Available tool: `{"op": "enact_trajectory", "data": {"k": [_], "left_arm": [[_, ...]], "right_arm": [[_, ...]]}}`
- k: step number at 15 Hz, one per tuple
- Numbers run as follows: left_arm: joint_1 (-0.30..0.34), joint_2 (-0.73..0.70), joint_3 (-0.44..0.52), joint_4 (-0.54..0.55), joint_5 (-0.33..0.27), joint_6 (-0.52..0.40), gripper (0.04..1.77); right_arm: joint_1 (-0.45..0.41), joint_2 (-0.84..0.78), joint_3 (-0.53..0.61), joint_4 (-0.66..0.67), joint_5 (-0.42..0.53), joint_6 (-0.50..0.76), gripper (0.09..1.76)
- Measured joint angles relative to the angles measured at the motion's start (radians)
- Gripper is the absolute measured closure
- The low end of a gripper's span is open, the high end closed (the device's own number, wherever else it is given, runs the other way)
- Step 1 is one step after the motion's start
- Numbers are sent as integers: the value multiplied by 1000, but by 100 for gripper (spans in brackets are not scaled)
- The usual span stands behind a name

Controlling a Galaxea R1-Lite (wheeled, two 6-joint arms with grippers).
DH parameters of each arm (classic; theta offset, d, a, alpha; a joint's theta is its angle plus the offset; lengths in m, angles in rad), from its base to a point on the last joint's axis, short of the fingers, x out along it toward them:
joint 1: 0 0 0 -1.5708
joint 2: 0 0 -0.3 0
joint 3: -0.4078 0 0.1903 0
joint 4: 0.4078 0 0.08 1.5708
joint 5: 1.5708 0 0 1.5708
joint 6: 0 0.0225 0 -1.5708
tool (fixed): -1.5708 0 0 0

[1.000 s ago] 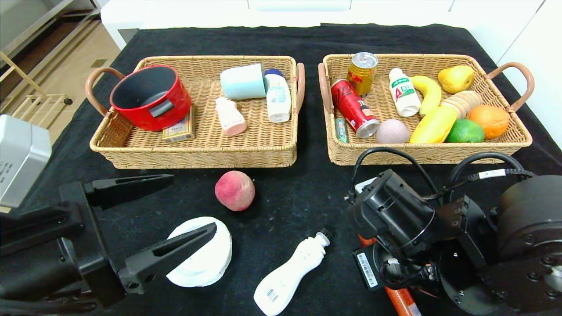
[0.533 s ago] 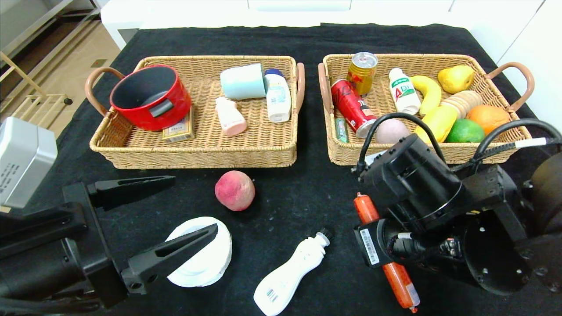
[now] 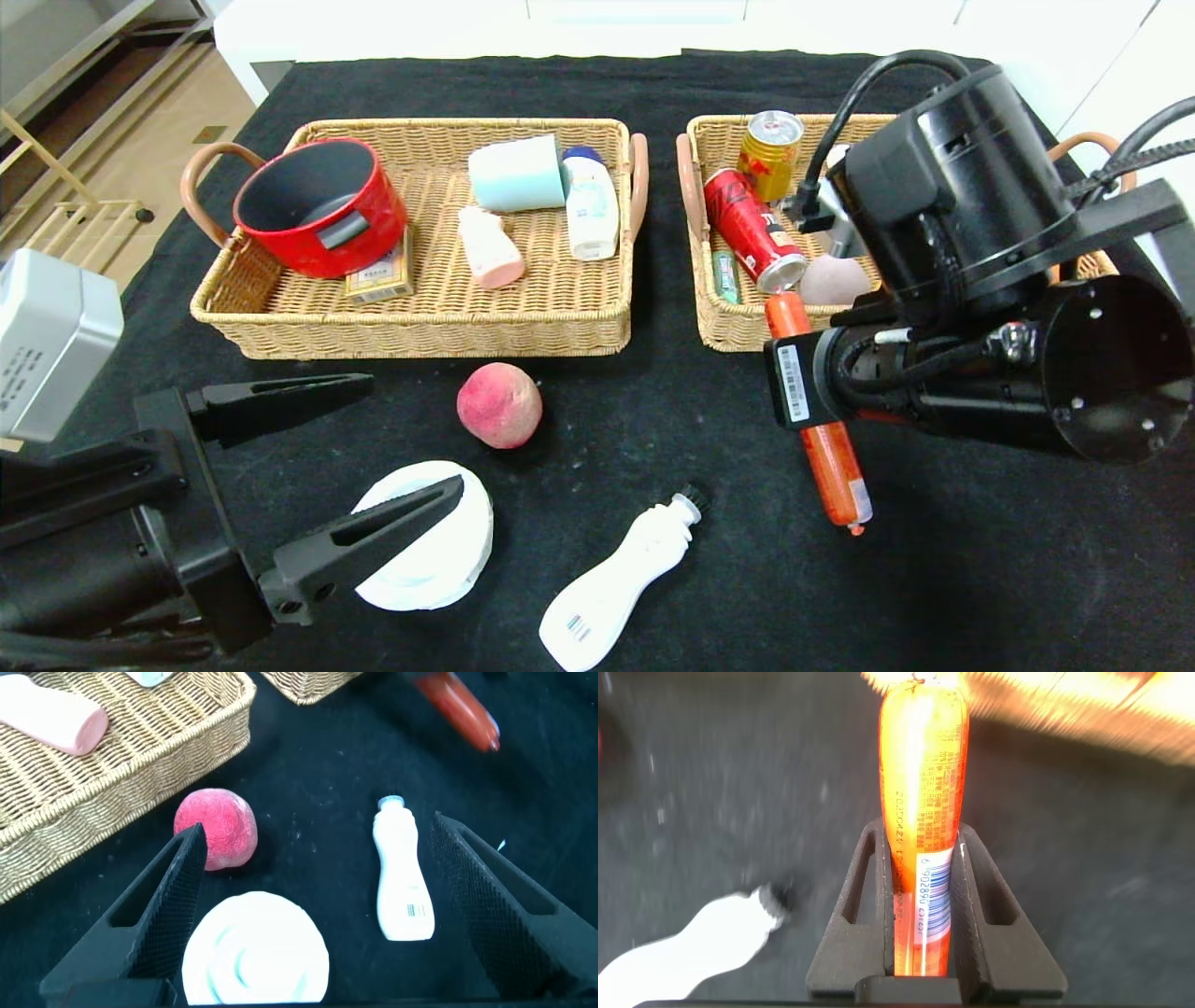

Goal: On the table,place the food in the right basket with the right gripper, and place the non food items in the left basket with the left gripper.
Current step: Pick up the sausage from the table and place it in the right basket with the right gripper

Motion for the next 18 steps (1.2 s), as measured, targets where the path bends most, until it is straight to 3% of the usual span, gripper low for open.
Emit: {"op": "enact_trajectory", "data": {"k": [5,18], "left_arm": [[0,-2,0,0,0,0,9],[0,-5,0,0,0,3,9]], "right_arm": [[-64,9,-123,-39,-29,-42,141],[-219,89,-134,-610,-33,-133,141]]}}
